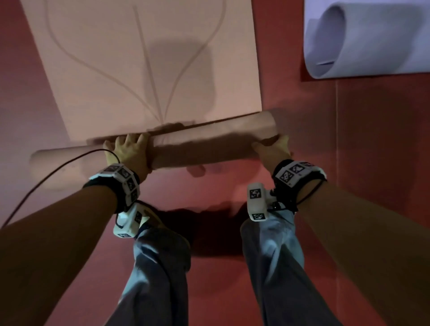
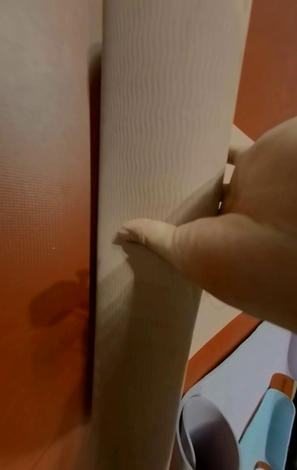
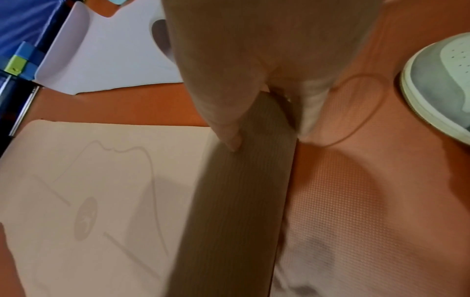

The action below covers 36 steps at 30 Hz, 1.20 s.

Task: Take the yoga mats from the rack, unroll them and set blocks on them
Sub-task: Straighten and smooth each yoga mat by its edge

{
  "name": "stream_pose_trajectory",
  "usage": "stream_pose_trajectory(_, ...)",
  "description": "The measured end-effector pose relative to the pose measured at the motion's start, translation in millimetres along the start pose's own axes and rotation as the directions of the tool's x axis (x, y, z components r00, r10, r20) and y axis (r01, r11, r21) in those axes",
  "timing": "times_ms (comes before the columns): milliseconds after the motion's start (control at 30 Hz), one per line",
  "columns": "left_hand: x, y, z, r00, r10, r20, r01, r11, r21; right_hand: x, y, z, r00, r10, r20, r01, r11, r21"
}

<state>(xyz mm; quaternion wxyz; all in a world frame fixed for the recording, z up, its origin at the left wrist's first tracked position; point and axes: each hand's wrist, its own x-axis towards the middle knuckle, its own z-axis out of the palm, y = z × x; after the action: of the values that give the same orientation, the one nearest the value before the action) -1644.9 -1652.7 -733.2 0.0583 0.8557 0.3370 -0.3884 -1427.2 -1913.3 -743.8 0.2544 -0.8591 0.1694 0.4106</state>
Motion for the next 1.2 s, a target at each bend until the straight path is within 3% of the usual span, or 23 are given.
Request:
stream_pose_trajectory(200, -25.0, -4.6, 14.9, 0.999, 0.021, 0.029, -0.017, 0.992, -0.127, -27.6, -13.9, 4.2, 0.995, -0.101, -0.012, 0.094, 0.962, -0.255)
stream_pose_trajectory(367, -37.9, -0.2, 12.2, 0.990, 0.091, 0.105, -0.071, 0.982, -0.176, -40.1, -8.7, 7.2, 0.984, -0.178, 0.008, 0.177, 0.971, -0.162)
stream_pose_trajectory(533, -59.5, -13.5, 15.4, 0.985, 0.113, 0.133, -0.086, 0.977, -0.195, -81.1, -8.8, 3.5, 0.997, -0.072, -0.026, 0.065, 0.975, -0.214)
stream_pose_trajectory(600, -66.5, -19.1, 18.2, 0.983, 0.124, 0.138, -0.095, 0.976, -0.197, -89.0, -2.9, 1.0, 0.994, -0.102, -0.035, 0.091, 0.968, -0.234)
stream_pose_trajectory(733, -86.6, -20.4, 34.4, 0.972, 0.134, 0.190, -0.088, 0.968, -0.235, -97.4, 21.2, 1.3, 0.986, -0.155, -0.057, 0.140, 0.968, -0.206)
stream_pose_trajectory(833, -106.4, -8.1, 50.9, 0.986, 0.092, 0.140, -0.057, 0.969, -0.239, -97.5, 48.8, -5.1, 0.970, -0.225, -0.092, 0.208, 0.964, -0.163)
stream_pose_trajectory(1000, -130.8, 22.6, 74.8, 0.998, 0.028, 0.051, -0.010, 0.947, -0.322, -101.8, 99.1, -20.5, 0.951, -0.309, 0.020, 0.310, 0.946, -0.100)
stream_pose_trajectory(1100, -148.2, 45.4, 87.4, 1.000, -0.004, 0.024, 0.010, 0.964, -0.265, -101.1, 129.0, -24.4, 0.941, -0.329, 0.079, 0.336, 0.936, -0.104)
stream_pose_trajectory(1200, -157.8, 66.1, 102.4, 0.998, -0.034, 0.051, 0.041, 0.988, -0.150, -94.9, 150.7, -21.9, 0.934, -0.354, 0.053, 0.358, 0.920, -0.161)
